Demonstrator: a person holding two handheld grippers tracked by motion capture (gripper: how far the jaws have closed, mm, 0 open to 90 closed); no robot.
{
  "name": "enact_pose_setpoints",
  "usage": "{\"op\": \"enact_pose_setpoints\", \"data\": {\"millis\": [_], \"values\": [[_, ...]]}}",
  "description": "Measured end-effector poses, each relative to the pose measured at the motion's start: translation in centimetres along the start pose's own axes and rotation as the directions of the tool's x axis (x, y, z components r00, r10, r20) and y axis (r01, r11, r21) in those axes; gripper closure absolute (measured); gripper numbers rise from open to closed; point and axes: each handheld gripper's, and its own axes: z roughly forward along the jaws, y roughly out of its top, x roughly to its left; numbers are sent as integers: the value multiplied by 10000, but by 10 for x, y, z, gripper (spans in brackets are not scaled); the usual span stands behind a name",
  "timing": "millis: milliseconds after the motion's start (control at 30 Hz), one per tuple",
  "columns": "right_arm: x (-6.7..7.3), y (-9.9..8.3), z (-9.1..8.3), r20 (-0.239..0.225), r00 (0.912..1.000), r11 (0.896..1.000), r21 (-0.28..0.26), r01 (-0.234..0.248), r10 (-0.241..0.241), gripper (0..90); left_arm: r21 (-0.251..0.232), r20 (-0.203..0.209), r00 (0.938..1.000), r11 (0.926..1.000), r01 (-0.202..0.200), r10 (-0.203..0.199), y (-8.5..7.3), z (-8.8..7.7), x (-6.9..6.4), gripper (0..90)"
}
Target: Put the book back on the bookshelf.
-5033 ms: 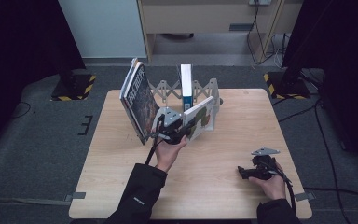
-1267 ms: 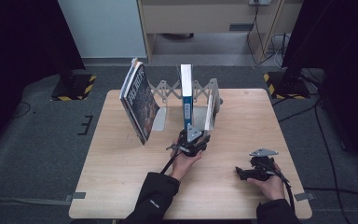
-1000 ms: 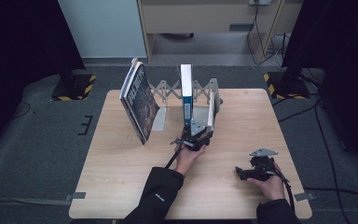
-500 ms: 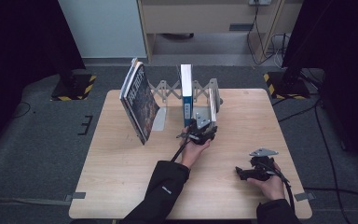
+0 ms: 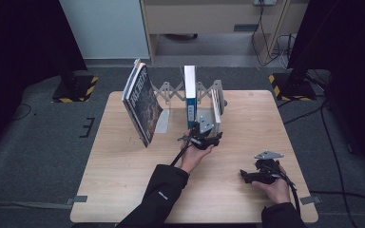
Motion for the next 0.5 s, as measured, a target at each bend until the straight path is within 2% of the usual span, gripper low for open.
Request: {"op": "enact_pose_setpoints", "data": {"millis": [67,167,200,367,433,500], "values": [[0,0,0,-2,10000,10000,11,-20,20,40,121,174,9998,9999,-70,68,0,-10,-2,457],[1,1,-1,-48,10000,9999,99,-20,21,60,323,309,9985,9984,-458,448,-1,-31,-3,428],[0,1,-2,-70,10000,9999,124,42,-42,69,310,335,9984,9985,-461,450,-2,-36,-3,417],[1,2,-4,-253,9997,9997,225,58,-53,94,589,475,9987,9981,-197,169,-11,-64,5,375],[1,3,-5,-287,9996,9997,223,80,-73,95,941,436,9990,9955,-141,100,-16,-73,10,331],[1,4,-7,-287,9996,10000,10,-24,24,95,1111,438,9990,9938,-54,5,-23,-80,14,307]]}}
